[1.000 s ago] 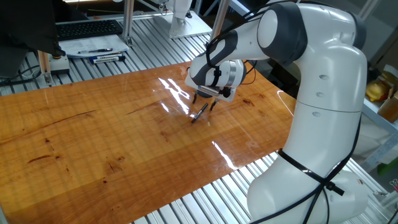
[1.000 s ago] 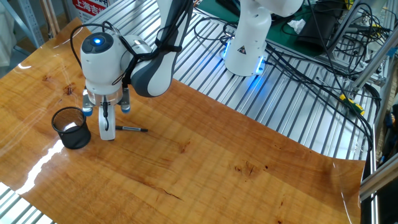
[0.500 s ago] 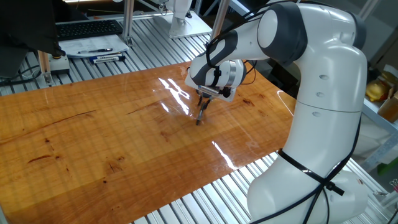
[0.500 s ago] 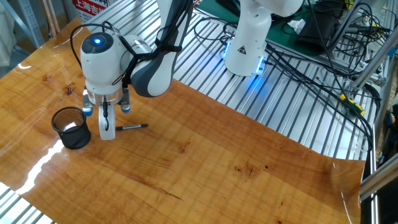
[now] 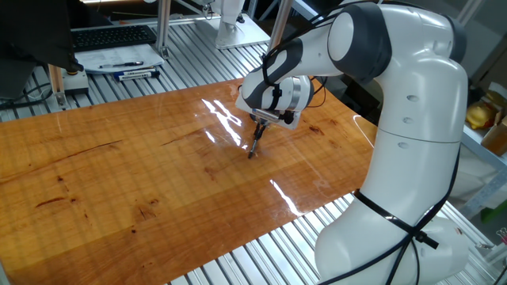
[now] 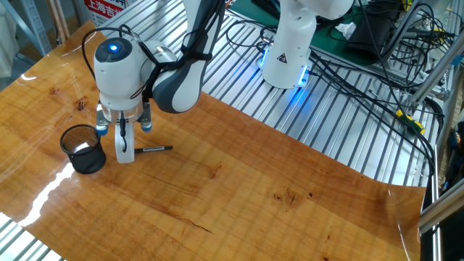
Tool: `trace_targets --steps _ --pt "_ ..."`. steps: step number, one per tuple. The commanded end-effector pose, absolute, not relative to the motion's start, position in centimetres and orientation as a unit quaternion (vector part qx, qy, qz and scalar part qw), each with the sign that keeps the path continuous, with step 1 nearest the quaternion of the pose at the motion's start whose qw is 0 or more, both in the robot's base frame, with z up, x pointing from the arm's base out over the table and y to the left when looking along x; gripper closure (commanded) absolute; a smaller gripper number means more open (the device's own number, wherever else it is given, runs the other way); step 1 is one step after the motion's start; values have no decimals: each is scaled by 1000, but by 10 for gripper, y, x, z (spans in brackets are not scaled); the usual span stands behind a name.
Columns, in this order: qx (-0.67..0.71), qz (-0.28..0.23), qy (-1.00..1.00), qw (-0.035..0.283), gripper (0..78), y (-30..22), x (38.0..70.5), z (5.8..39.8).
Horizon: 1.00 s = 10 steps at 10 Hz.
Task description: Put the pen into the pen holder
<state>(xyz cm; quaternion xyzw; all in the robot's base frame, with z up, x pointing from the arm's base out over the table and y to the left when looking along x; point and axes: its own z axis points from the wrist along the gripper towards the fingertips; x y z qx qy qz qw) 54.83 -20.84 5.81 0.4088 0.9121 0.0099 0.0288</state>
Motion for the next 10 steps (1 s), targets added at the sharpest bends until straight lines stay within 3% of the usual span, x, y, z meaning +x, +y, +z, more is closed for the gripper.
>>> trace_targets --steps 1,2,3,10 --pt "408 9 912 31 763 -209 549 59" --pt "408 9 912 31 763 -209 549 59" --pt "377 69 918 -100 763 -210 549 102" --pt "373 67 920 -104 763 -207 548 132"
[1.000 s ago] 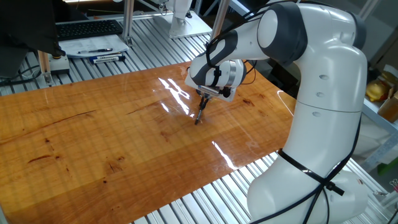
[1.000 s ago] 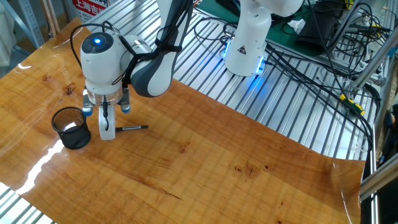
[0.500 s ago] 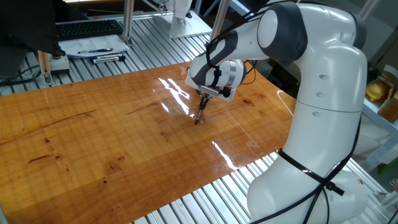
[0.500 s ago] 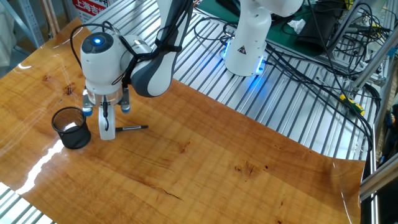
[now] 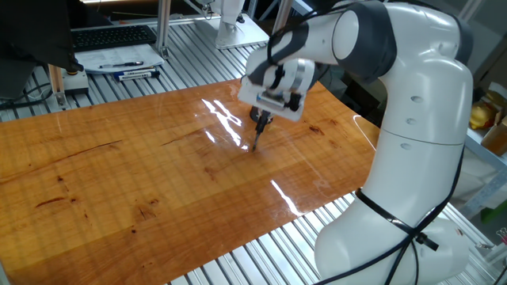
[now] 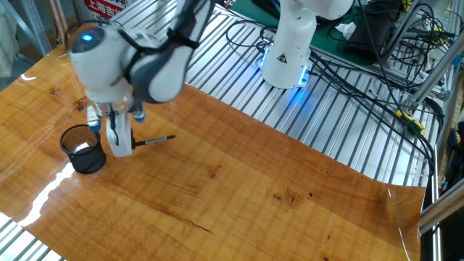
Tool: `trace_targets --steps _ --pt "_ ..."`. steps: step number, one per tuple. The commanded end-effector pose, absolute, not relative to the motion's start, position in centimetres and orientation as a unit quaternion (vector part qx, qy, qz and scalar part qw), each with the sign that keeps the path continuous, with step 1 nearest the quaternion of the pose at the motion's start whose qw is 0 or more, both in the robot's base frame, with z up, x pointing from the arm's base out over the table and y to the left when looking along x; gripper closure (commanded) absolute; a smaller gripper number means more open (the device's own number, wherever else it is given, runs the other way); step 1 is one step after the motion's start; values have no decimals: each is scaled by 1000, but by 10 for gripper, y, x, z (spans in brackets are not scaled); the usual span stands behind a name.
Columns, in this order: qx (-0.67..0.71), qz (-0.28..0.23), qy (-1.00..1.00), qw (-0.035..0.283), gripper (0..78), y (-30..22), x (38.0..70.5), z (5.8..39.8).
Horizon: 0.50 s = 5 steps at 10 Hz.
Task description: Put the pen into the pen holder
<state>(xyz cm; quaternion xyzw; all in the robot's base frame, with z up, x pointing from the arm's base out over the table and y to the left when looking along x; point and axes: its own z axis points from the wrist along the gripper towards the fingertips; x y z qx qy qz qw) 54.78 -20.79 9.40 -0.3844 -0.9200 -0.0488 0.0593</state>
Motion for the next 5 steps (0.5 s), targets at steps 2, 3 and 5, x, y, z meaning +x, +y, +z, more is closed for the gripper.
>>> trace_targets --steps 2,3,5 --pt "-380 -66 -916 110 763 -206 548 159" --pt "-393 -52 -913 95 763 -207 546 173" --pt "-396 -30 -915 76 763 -209 543 193"
